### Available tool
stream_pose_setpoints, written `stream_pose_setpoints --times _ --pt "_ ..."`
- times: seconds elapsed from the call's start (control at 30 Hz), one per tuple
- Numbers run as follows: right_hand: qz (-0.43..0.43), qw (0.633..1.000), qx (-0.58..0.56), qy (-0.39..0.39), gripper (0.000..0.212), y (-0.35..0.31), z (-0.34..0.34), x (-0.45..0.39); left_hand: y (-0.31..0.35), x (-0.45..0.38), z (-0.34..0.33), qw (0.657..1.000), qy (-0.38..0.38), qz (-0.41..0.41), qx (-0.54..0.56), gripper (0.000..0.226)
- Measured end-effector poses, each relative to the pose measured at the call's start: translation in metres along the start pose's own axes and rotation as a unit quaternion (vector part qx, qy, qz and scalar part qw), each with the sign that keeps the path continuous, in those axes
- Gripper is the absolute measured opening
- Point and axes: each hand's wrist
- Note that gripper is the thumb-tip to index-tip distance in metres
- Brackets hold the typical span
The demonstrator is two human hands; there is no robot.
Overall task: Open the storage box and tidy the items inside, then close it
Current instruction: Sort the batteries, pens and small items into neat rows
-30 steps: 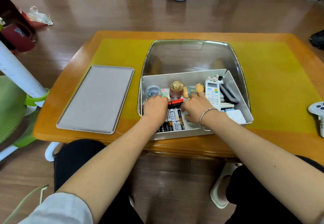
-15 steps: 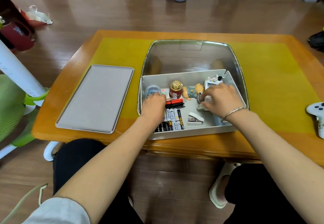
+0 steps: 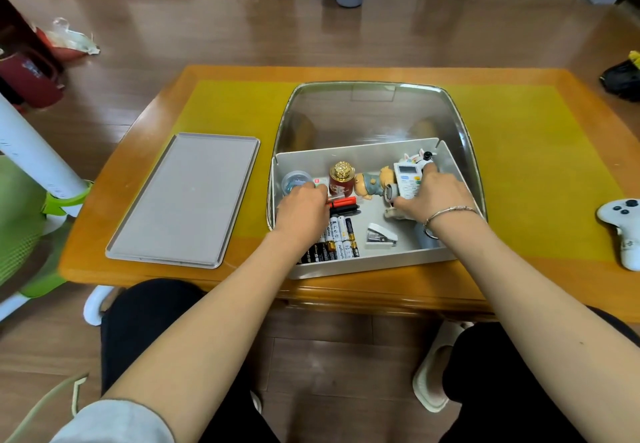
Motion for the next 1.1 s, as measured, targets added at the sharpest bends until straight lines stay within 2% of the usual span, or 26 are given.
stream_pose_setpoints --times 0.1,0.17,0.27,0.37,0.43,0.5,0.6,0.7,0.77,0.83,0.97,1.1 --pt "0.004 0.998 -0.044 0.040 0.065 0.008 0.006 0.007 0.005 0.000 0.007 0.995 -0.012 0.004 0.095 0.020" --pt "0.043 0.993 -0.083 0.068 0.062 0.010 0.009 0.013 0.012 0.000 0.013 0.981 -0.031 0.021 0.189 0.028" --pt "0.125 0.983 -0.124 0.048 0.065 0.001 0.010 0.021 0.025 0.002 0.024 0.935 -0.074 0.039 0.345 0.040" --pt "0.212 0.966 -0.146 0.028 0.065 -0.017 0.004 0.028 0.034 0.005 0.028 0.880 -0.133 0.052 0.453 0.023" --pt "0.246 0.956 -0.160 0.012 0.066 -0.025 -0.001 0.030 0.032 0.006 0.025 0.869 -0.130 0.081 0.471 0.012" --pt "0.239 0.958 -0.158 -0.019 0.073 -0.024 -0.003 0.027 0.024 0.007 0.022 0.864 -0.100 0.124 0.477 0.016" --pt "0.247 0.969 -0.010 -0.022 0.067 -0.018 -0.002 0.016 0.006 0.007 0.023 0.875 -0.048 0.173 0.450 0.015" --pt "0.336 0.922 0.168 -0.097 0.056 -0.023 -0.004 0.011 -0.008 0.005 0.023 0.881 -0.037 0.194 0.431 0.016" --pt "0.376 0.882 0.245 -0.140 0.053 -0.030 -0.008 0.009 -0.012 0.005 0.024 0.881 -0.035 0.198 0.428 0.018" --pt "0.387 0.860 0.293 -0.156 0.053 -0.036 -0.010 0.005 -0.014 0.006 0.024 0.880 -0.036 0.198 0.430 0.019" --pt "0.400 0.841 0.331 -0.155 0.050 -0.043 -0.017 0.001 -0.014 0.008 0.025 0.892 -0.038 0.187 0.410 0.025" --pt "0.413 0.862 0.266 -0.127 0.038 -0.041 -0.020 0.003 -0.013 0.010 0.027 0.893 -0.043 0.180 0.410 0.021"
Point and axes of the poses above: each hand's wrist, its own x-axis away from the middle knuckle, its own z-axis out of the back of the hand, y = z × x, and after that the axes turned 6 degrees about z, right-handed
